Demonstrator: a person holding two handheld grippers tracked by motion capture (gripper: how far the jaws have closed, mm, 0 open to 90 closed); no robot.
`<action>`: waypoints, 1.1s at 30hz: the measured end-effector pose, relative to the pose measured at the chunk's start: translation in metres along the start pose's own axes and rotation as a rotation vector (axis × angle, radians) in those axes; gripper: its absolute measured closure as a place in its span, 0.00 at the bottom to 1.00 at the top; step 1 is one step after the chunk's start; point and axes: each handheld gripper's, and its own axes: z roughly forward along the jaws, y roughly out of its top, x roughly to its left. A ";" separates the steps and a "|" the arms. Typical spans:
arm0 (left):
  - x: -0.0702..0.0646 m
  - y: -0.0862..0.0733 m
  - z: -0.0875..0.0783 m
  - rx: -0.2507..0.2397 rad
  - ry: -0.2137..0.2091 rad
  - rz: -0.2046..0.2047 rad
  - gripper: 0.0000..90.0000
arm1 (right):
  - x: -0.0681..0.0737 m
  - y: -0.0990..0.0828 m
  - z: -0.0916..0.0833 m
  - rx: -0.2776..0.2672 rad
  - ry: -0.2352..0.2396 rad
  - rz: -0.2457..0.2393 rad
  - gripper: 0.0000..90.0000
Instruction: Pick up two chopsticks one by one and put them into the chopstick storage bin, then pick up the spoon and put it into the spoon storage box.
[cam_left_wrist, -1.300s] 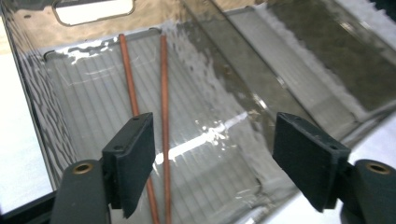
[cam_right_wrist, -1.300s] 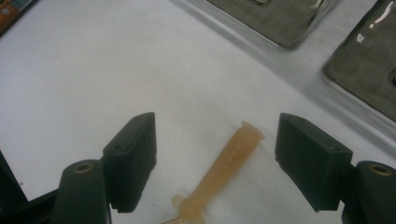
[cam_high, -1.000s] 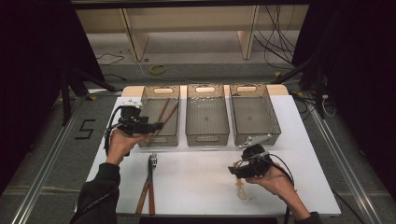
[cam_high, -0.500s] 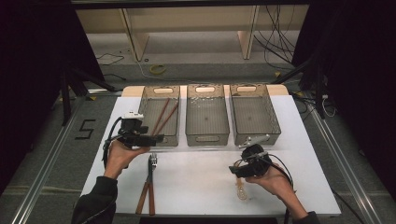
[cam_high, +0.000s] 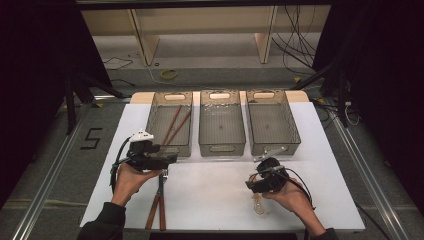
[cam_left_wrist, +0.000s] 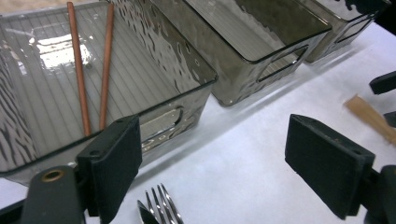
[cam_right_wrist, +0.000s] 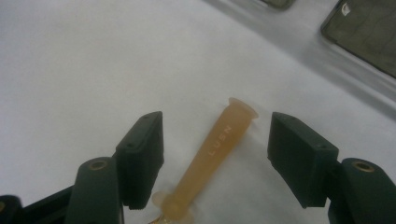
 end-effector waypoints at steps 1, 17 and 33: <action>-0.001 -0.002 0.000 -0.003 -0.001 -0.001 0.20 | 0.001 0.000 0.001 0.005 -0.003 -0.002 0.41; -0.008 -0.023 0.004 -0.027 -0.012 0.001 0.19 | 0.000 -0.003 0.008 0.040 -0.010 0.011 0.44; -0.011 -0.033 0.009 -0.004 -0.012 0.025 0.19 | 0.004 -0.002 0.017 0.082 -0.068 -0.034 0.62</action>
